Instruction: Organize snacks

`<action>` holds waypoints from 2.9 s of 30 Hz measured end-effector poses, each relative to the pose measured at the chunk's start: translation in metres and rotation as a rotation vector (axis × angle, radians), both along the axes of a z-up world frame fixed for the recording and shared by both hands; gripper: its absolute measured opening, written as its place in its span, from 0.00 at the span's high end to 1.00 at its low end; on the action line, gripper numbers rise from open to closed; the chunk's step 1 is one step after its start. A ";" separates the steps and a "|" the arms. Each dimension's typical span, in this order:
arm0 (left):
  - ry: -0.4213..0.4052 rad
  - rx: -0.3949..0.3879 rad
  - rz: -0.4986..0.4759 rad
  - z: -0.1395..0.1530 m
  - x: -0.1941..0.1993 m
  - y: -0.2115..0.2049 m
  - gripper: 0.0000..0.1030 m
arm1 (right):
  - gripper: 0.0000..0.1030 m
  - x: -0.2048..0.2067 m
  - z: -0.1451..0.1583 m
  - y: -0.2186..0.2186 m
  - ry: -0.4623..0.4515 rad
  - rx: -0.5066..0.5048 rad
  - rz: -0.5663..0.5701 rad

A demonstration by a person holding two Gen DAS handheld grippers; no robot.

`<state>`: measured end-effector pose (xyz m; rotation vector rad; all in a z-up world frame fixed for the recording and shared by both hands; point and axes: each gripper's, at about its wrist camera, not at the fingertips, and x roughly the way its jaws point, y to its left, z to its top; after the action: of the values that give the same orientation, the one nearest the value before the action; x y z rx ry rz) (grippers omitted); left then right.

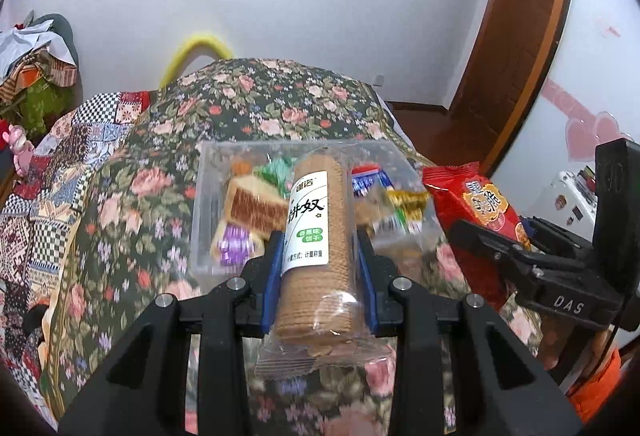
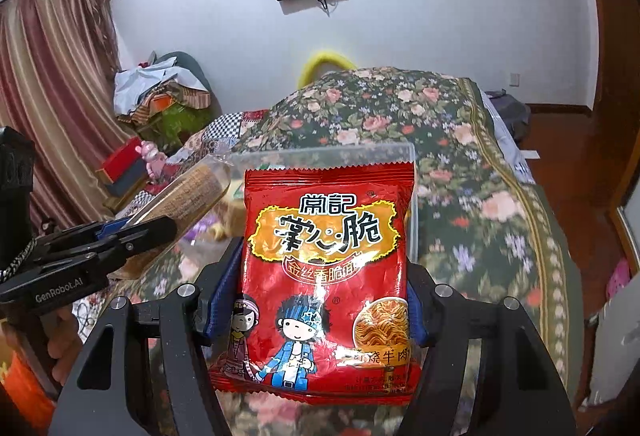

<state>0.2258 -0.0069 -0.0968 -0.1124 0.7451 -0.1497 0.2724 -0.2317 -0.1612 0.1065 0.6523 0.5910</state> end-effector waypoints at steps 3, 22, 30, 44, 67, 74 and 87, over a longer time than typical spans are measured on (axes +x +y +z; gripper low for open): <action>-0.013 0.018 -0.008 0.001 0.018 -0.003 0.68 | 0.38 0.014 0.002 0.005 -0.003 -0.004 -0.001; 0.058 0.041 -0.014 -0.035 0.076 -0.023 0.65 | 0.35 0.075 -0.019 0.024 0.036 -0.106 -0.024; 0.035 0.057 -0.031 -0.025 0.059 -0.029 0.61 | 0.27 0.063 -0.007 0.014 0.024 -0.084 -0.028; -0.105 0.040 0.036 0.037 -0.007 -0.003 0.61 | 0.27 -0.007 0.052 -0.005 -0.143 -0.008 -0.033; -0.453 0.100 0.134 0.130 -0.160 0.005 0.05 | 0.00 -0.134 0.115 -0.008 -0.398 0.039 -0.078; -0.457 0.101 0.150 0.128 -0.170 0.006 0.01 | 0.00 -0.143 0.113 -0.005 -0.414 0.008 -0.107; -0.455 0.114 0.145 0.123 -0.173 0.001 0.01 | 0.00 -0.145 0.109 -0.002 -0.409 -0.001 -0.107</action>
<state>0.0530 -0.0062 0.0263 -0.0211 0.2885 0.0073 0.1277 -0.2338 -0.0518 0.0170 0.2483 0.4903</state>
